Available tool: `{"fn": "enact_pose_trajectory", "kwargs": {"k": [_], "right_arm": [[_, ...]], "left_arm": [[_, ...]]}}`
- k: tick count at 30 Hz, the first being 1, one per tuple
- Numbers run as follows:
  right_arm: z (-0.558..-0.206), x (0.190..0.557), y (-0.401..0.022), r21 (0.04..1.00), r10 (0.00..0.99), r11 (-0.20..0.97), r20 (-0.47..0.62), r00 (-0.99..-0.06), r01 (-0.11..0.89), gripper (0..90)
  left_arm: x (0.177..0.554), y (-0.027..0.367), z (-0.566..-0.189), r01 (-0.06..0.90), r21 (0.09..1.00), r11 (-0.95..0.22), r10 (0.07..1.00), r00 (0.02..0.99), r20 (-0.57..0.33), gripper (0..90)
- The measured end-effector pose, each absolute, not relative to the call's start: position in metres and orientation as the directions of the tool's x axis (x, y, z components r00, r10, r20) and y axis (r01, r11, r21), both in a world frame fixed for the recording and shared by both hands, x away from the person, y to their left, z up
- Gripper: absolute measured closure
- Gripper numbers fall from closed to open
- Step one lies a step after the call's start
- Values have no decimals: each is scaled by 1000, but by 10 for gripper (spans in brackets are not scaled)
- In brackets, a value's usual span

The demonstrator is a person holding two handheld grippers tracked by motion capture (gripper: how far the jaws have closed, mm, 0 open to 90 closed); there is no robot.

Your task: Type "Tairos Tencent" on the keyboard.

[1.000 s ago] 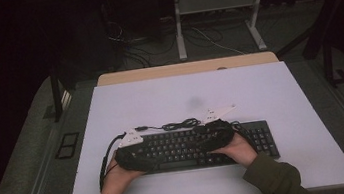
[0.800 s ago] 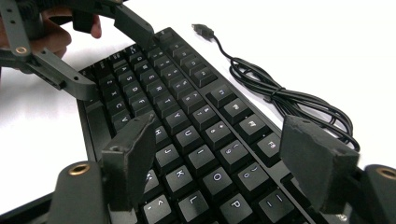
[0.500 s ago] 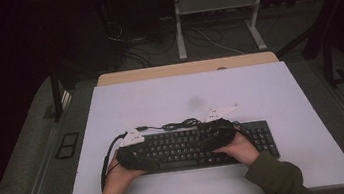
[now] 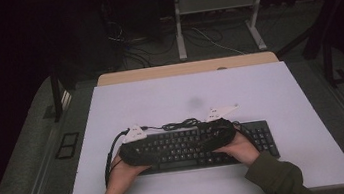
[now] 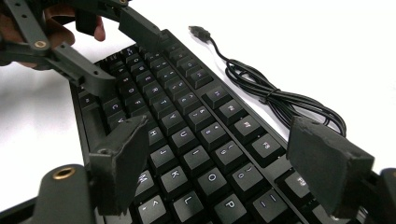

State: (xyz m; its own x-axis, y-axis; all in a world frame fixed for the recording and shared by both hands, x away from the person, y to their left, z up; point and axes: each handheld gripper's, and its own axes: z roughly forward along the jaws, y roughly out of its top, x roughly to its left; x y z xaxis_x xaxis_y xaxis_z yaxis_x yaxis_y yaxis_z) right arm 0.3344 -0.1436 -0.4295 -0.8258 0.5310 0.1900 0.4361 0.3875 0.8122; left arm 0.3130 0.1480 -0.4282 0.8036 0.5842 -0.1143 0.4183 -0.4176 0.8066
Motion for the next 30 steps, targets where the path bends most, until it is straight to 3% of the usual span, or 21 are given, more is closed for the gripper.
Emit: {"fn": "enact_pose_trajectory", "kwargs": {"k": [10,20,30], "right_arm": [[-430,335,-144,812,534,386,189,-824,437,207],[-430,334,-143,811,534,388,189,-824,438,207],[-430,334,-143,812,533,387,189,-825,436,207]], "left_arm": [[318,144,-428,428,813,-395,591,796,-132,526],[321,141,-425,441,800,-407,583,800,-144,866],[322,136,-431,461,769,-443,583,800,-144,889]]}}
